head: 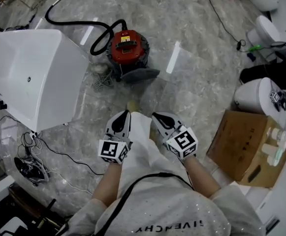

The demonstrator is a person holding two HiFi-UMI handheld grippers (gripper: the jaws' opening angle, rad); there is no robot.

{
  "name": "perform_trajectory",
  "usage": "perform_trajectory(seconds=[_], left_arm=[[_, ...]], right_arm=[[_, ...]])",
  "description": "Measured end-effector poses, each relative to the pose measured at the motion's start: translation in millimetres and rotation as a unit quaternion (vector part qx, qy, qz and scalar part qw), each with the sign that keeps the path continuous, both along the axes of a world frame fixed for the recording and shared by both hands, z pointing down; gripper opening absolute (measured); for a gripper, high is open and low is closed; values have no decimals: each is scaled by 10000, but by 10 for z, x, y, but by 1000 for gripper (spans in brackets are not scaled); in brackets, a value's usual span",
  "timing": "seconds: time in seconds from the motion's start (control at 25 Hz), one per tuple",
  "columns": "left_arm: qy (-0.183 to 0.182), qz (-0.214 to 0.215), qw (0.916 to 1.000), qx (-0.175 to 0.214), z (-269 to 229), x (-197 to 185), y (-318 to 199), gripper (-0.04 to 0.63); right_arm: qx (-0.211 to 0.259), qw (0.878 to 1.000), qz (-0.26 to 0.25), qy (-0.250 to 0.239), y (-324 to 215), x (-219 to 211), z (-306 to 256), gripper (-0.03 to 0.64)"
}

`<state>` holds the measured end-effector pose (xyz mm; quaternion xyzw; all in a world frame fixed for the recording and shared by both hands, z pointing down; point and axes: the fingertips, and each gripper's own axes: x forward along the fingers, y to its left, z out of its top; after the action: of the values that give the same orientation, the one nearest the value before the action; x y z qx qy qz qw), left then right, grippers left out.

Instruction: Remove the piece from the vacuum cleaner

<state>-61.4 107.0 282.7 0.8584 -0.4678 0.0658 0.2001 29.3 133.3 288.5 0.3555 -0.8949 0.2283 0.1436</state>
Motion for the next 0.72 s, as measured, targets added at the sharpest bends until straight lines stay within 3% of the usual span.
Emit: perform_trajectory(seconds=[0.72], left_arm=[[31, 501, 9974, -520, 592, 9, -1411, 23]], right_arm=[[-522, 9984, 21, 194, -1363, -301, 509, 14]])
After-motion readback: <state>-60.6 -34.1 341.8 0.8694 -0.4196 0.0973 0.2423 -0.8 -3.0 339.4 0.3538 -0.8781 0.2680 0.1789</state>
